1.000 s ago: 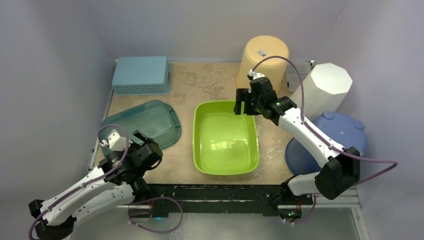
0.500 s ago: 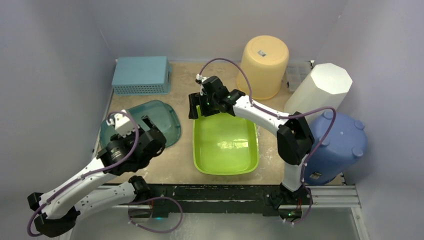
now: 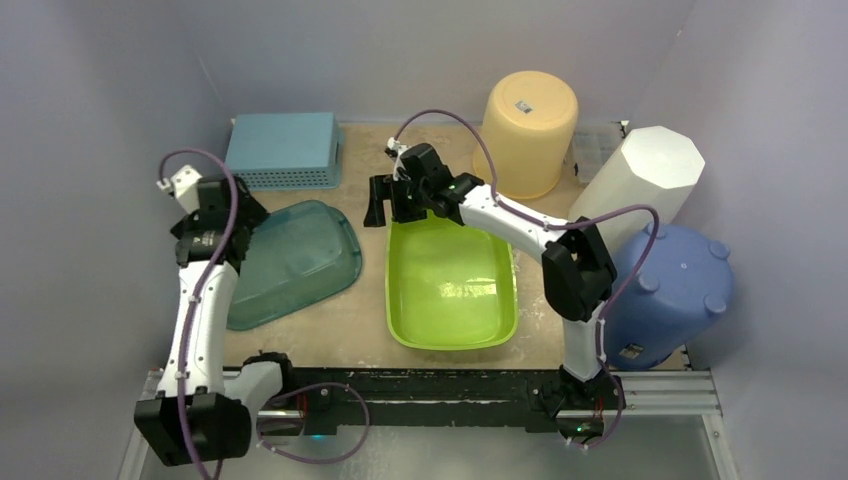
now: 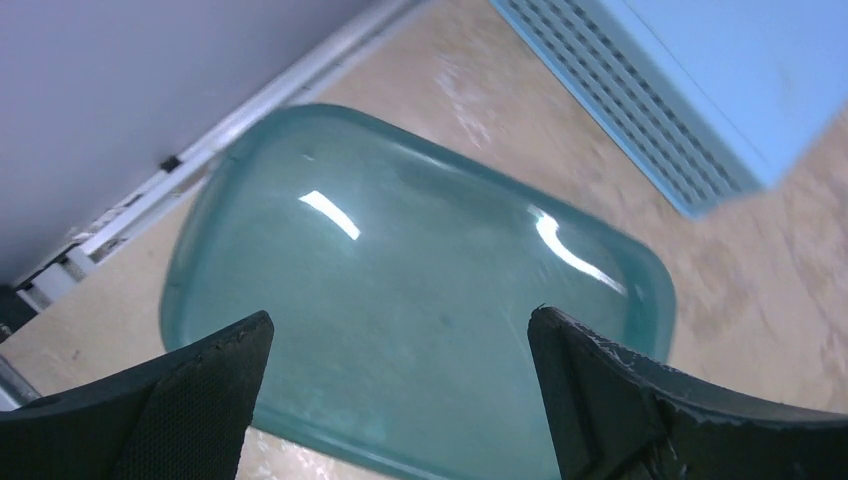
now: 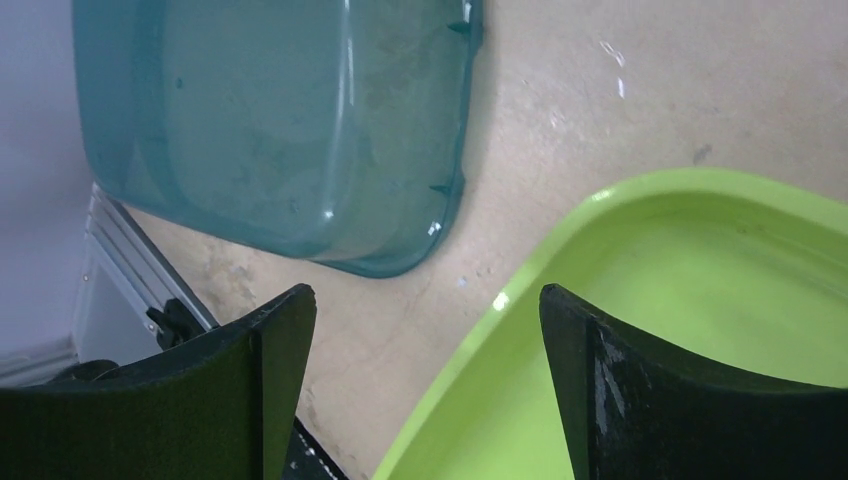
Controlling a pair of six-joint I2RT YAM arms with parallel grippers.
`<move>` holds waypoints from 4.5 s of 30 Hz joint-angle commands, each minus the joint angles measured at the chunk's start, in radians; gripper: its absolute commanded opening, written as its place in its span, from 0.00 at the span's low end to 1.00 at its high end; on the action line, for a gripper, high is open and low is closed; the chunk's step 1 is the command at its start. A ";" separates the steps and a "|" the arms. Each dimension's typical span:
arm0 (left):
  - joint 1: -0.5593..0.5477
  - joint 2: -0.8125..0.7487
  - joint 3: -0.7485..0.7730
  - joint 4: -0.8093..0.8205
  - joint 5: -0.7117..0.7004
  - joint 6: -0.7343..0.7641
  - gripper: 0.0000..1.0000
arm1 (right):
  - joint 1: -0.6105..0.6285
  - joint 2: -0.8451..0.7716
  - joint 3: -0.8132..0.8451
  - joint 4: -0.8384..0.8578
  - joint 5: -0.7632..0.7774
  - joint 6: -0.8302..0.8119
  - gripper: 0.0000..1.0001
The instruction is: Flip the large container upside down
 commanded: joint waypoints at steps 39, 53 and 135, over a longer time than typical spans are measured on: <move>0.607 0.419 -0.201 0.638 0.821 0.099 0.84 | 0.093 0.362 0.326 0.054 -0.301 -0.028 0.87; 0.548 0.612 0.059 0.601 0.868 0.139 0.84 | 0.100 0.366 0.385 0.033 -0.324 -0.073 0.87; -0.729 0.265 -0.522 0.796 0.464 -0.228 0.00 | -0.374 -0.706 -0.853 0.106 -0.108 0.093 0.45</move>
